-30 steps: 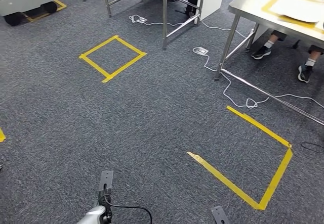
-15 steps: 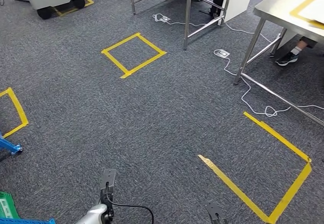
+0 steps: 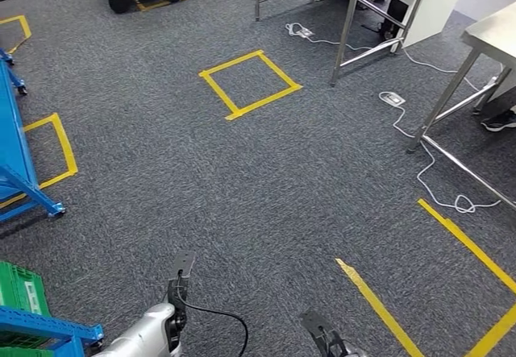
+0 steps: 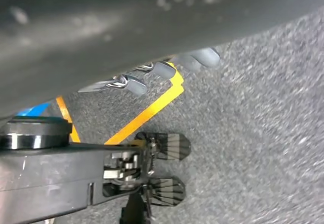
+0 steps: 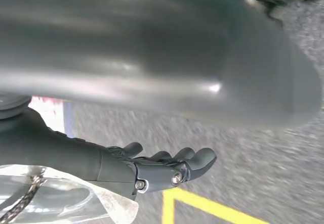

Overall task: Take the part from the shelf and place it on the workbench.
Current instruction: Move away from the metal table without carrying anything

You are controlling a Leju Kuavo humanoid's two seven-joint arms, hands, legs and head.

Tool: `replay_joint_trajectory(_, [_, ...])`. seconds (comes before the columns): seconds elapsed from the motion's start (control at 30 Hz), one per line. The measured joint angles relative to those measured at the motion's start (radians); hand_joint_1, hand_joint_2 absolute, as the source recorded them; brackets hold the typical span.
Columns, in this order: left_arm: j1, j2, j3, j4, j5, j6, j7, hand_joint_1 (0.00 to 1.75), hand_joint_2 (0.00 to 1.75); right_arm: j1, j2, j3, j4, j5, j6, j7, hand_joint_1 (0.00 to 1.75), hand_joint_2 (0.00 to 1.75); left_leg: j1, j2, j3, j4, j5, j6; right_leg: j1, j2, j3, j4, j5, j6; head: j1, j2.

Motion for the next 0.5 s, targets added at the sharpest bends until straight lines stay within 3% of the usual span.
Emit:
replay_joint_trajectory(0.07, [-0.007, -0.006, -0.003, 0.002, 0.001, 0.005, 0.001, 0.00, 0.00, -0.015, 0.001, 0.026, 0.002, 0.012, 0.011, 0.000, 0.00, 0.00, -0.002, -0.013, -0.005, 0.003, 0.001, -0.008, -0.002, 0.022, 0.043, -0.090, 0.027, -0.003, -0.001, 0.000])
replay_joint_trajectory(0.13, [-0.010, -0.009, -0.009, 0.006, -0.004, -0.009, 0.009, 0.00, 0.00, -0.026, 0.005, 0.053, 0.004, 0.026, 0.026, -0.002, 0.00, 0.00, 0.000, -0.024, -0.012, 0.005, 0.005, -0.020, -0.001, 0.021, 0.052, -0.105, 0.024, -0.009, -0.001, 0.000])
replay_joint_trajectory(0.2, [-0.014, -0.007, -0.018, 0.009, -0.014, -0.033, 0.023, 0.00, 0.00, -0.036, 0.011, 0.079, 0.005, 0.039, 0.040, -0.005, 0.00, 0.00, 0.002, -0.018, -0.018, 0.017, -0.004, -0.031, -0.002, 0.010, 0.055, -0.108, 0.028, -0.020, -0.002, 0.000])
replay_joint_trajectory(0.27, [-0.024, -0.005, -0.025, 0.012, -0.020, -0.049, 0.032, 0.00, 0.00, -0.044, 0.017, 0.102, 0.006, 0.044, 0.049, -0.006, 0.00, 0.00, 0.004, 0.008, -0.052, 0.092, -0.047, -0.042, -0.004, -0.006, 0.060, -0.113, 0.029, -0.032, -0.008, 0.000])
replay_joint_trajectory(0.33, [-0.033, -0.003, -0.031, 0.016, -0.023, -0.057, 0.037, 0.00, 0.00, -0.046, 0.020, 0.117, 0.007, 0.045, 0.053, -0.007, 0.00, 0.00, 0.006, 0.029, -0.121, 0.228, -0.104, -0.050, -0.002, -0.026, 0.062, -0.113, 0.026, -0.038, -0.010, 0.000])
replay_joint_trajectory(0.37, [-0.034, -0.001, -0.034, 0.018, -0.026, -0.061, 0.039, 0.00, 0.00, -0.046, 0.020, 0.123, 0.008, 0.048, 0.054, -0.007, 0.00, 0.00, 0.008, 0.033, -0.148, 0.279, -0.117, -0.053, -0.001, -0.036, 0.063, -0.113, 0.024, -0.039, -0.010, 0.000])
replay_joint_trajectory(0.4, [-0.034, 0.001, -0.038, 0.019, -0.030, -0.068, 0.041, 0.00, 0.00, -0.046, 0.021, 0.129, 0.008, 0.052, 0.057, -0.006, 0.00, 0.00, 0.009, 0.035, -0.159, 0.296, -0.112, -0.054, 0.000, -0.045, 0.063, -0.112, 0.023, -0.039, -0.010, 0.000])
replay_joint_trajectory(0.43, [-0.034, 0.004, -0.042, 0.021, -0.036, -0.079, 0.042, 0.00, 0.00, -0.047, 0.022, 0.136, 0.008, 0.059, 0.062, -0.006, 0.00, 0.00, 0.010, 0.038, -0.148, 0.269, -0.085, -0.053, 0.000, -0.053, 0.065, -0.112, 0.021, -0.039, -0.010, 0.000])
replay_joint_trajectory(0.5, [-0.039, 0.011, -0.052, 0.023, -0.052, -0.106, 0.043, 0.00, 0.00, -0.052, 0.025, 0.155, 0.008, 0.078, 0.074, -0.004, 0.00, 0.00, 0.007, 0.063, -0.086, 0.139, -0.013, -0.046, 0.003, -0.066, 0.072, -0.112, 0.016, -0.036, -0.010, 0.000])
